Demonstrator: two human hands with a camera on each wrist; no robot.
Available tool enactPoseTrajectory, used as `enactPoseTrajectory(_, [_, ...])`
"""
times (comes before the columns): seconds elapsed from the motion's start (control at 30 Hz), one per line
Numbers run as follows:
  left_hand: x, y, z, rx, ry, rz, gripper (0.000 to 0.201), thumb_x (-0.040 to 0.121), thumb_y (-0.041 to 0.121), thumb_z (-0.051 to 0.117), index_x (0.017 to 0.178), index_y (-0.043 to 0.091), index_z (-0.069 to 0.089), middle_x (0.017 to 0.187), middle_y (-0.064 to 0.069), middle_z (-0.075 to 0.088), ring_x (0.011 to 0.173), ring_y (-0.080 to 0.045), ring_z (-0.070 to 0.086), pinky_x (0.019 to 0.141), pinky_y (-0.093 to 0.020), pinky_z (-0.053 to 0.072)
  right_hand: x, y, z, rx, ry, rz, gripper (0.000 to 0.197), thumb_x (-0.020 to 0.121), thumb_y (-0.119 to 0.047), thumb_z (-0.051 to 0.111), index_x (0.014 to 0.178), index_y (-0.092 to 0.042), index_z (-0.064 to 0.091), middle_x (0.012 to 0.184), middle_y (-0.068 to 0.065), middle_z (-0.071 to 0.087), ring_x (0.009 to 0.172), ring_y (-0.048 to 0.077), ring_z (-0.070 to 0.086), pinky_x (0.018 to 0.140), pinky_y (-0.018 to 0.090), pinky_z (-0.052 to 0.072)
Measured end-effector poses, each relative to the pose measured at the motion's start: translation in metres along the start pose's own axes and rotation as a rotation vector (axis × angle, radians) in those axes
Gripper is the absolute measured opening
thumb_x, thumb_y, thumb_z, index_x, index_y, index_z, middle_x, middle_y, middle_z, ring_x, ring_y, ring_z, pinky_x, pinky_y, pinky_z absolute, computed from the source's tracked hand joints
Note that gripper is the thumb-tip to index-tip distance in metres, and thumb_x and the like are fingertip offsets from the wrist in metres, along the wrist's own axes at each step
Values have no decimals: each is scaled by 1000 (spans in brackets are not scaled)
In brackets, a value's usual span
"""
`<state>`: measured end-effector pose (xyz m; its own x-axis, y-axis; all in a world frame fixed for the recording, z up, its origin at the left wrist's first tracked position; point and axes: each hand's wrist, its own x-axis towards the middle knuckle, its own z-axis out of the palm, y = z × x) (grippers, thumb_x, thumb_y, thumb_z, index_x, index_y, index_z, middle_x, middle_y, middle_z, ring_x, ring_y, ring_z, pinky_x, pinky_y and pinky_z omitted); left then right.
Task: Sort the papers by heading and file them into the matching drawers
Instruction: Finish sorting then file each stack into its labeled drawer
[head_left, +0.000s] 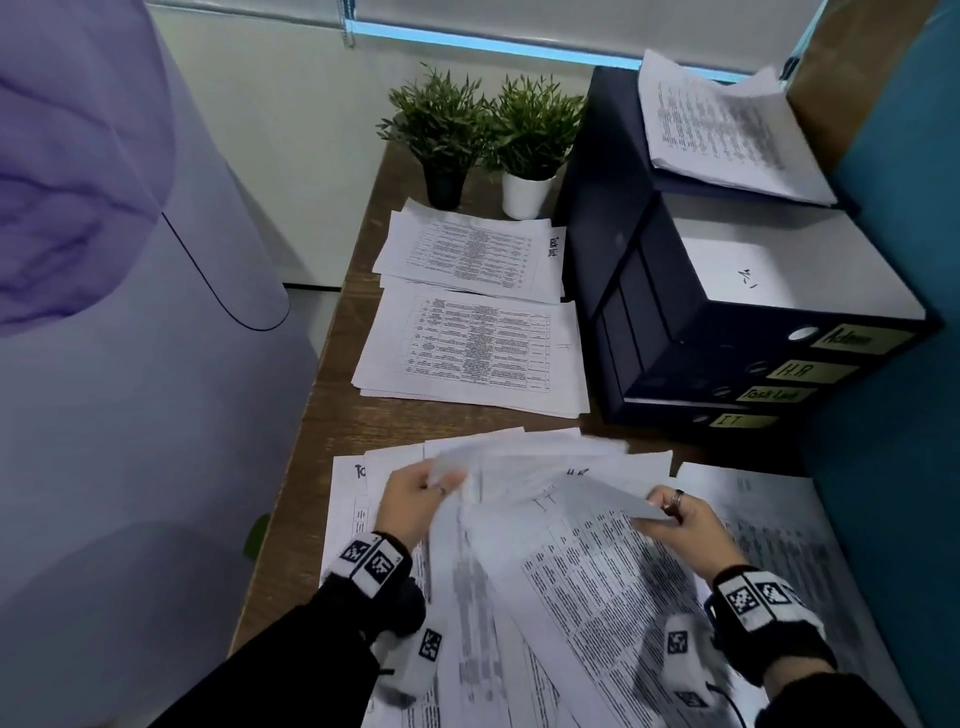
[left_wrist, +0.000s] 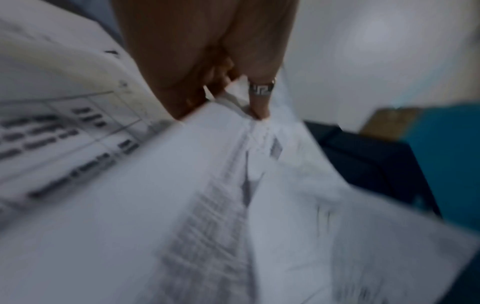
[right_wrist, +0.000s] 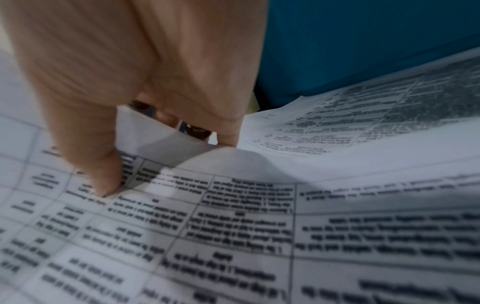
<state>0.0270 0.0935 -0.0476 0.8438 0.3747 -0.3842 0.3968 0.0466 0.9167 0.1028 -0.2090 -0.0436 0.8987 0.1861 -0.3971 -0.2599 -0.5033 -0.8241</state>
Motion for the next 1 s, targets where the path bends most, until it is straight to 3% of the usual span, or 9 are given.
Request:
enactPoseTrajectory(0.07, [2,-2,-5,-169,23,-81,17,84,12,64,101,16,65,95,0,69,89,-14,63,84,-30,47,2,1,1,-1,39,26,9,79,-5,69,86,-8,63,84,-2,66,84,17,58,79,24,46])
enactPoseTrajectory(0.17, [0,-8,-9,8,-136,-208,28,84,2,61,112,8,60,110,-13,66,101,-28,63,91,-38,49,7,5,6,-90,169,46,43,78,-16,72,116,-6,56,105,-12,51,104,16,53,98,31,40])
enactPoseTrajectory(0.33, [-8,22,-38,45,-14,-19,28,90,26,56,114,12,61,101,-6,67,100,-26,62,82,-35,52,-11,-24,-3,-60,192,-68,25,80,-16,69,105,-13,63,97,-8,63,93,16,61,87,30,51])
enactPoseTrajectory(0.5, [-23,70,-75,-144,-124,121,44,73,51,67,102,18,70,112,-8,69,110,-28,61,101,-54,41,-34,-86,-5,192,-39,-202,40,61,-39,79,91,-16,68,88,-12,75,89,6,69,73,13,51])
enactPoseTrajectory(0.6, [-28,98,-81,-179,-167,182,47,68,57,70,91,17,73,103,-15,62,100,-30,56,101,-52,36,-35,-125,15,310,-85,-309,7,80,-16,66,84,-19,61,75,-21,72,75,-9,65,71,8,48])
enactPoseTrajectory(0.7, [-33,119,-81,-334,-217,169,42,88,38,56,116,8,62,112,-18,66,104,-34,63,97,-53,45,-31,-155,39,413,-90,-381,17,86,-7,57,92,-24,58,82,-23,72,87,-11,64,76,4,48])
enactPoseTrajectory(0.83, [-45,130,-74,-507,-91,299,92,43,76,69,115,21,61,109,2,71,101,-14,67,79,-29,56,-28,-170,60,520,82,-439,26,86,-10,60,104,-27,60,98,-17,71,98,-3,64,80,9,49])
enactPoseTrajectory(0.9, [-53,132,-63,-287,20,412,100,46,68,75,128,19,46,121,2,63,111,-16,61,89,-36,53,-32,-175,68,543,200,-480,25,87,-10,59,107,-26,58,104,-12,68,98,0,64,82,11,50])
enactPoseTrajectory(1.0, [-57,139,-44,-98,121,466,60,68,20,78,120,17,47,107,7,63,101,-10,63,97,-44,49,-45,-187,73,528,278,-564,26,89,-7,56,107,-25,52,107,-6,64,95,-6,63,86,12,49])
